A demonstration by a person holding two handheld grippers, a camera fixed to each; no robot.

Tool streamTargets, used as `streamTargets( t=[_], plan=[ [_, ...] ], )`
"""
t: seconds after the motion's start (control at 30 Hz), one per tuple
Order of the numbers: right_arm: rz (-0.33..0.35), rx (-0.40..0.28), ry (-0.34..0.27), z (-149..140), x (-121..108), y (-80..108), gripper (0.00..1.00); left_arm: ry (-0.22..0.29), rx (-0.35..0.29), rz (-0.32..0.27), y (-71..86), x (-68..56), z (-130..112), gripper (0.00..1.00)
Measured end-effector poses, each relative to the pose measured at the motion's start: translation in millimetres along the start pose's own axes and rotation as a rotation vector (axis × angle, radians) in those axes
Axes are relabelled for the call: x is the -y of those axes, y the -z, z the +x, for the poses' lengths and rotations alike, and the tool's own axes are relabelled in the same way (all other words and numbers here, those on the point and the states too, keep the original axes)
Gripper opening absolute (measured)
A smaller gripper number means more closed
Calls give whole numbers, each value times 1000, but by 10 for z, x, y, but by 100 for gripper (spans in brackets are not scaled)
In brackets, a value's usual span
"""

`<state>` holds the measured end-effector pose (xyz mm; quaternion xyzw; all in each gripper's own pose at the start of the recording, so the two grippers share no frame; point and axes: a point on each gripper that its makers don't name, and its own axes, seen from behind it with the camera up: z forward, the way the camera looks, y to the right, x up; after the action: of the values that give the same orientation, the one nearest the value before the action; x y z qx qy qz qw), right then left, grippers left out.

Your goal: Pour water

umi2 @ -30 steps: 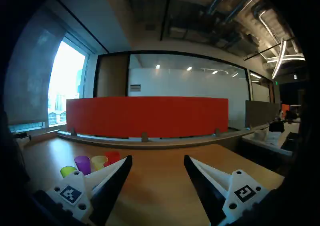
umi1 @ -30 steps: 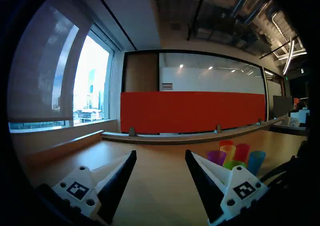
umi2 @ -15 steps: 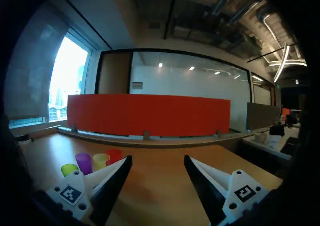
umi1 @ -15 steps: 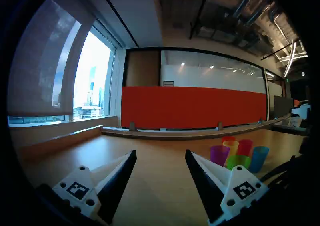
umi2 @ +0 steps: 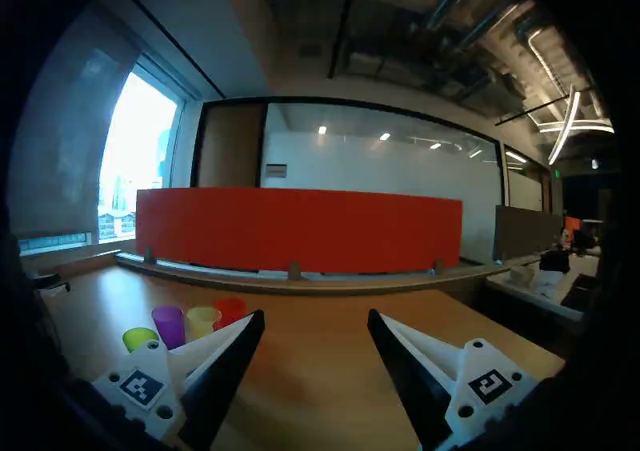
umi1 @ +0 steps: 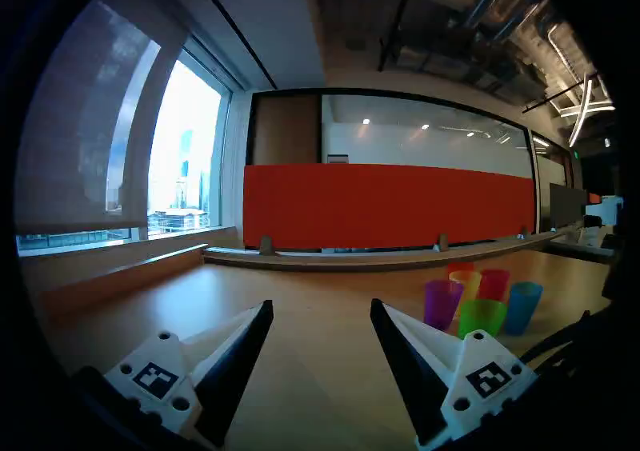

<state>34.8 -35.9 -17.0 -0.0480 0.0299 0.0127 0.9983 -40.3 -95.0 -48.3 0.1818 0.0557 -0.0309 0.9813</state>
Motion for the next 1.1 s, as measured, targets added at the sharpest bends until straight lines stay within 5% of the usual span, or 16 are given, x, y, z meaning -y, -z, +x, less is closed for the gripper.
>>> streamTargets(
  t=[1.1],
  plan=[
    [1,-41,0,-83,-179,-41,100,-12,19,-8,-42,-25,-35,90]
  ],
)
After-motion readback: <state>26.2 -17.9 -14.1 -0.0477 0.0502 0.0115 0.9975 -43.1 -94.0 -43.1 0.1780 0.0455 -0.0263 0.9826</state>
